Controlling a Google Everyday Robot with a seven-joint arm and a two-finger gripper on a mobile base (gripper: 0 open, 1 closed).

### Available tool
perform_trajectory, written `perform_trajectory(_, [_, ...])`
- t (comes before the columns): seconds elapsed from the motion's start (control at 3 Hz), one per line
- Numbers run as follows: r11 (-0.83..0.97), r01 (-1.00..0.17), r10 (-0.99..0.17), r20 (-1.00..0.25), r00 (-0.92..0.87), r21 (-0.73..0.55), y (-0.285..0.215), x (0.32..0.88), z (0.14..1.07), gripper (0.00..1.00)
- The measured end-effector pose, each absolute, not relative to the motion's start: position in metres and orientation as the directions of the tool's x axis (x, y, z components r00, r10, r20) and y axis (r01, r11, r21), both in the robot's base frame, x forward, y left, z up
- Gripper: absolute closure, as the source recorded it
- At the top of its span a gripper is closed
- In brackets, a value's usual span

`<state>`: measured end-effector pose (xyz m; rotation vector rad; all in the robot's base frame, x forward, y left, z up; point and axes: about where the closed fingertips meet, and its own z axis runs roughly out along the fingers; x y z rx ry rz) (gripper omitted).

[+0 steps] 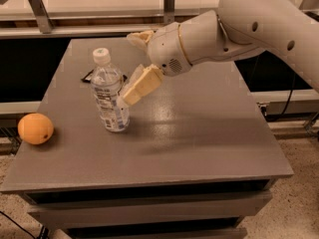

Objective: Knock blue plastic bottle over

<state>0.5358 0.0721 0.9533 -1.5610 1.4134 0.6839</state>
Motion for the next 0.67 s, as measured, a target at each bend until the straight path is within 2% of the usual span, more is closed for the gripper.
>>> perform_trajectory(0.33, [-0.018,-0.987,-0.368,-0.917,0.155,-0.159,0.086,0.530,0.947,0.00])
perform_trajectory(0.67, [-0.090,-0.988,-0.269,-0.952,0.146,-0.126,0.099,0.512,0.947,0.00])
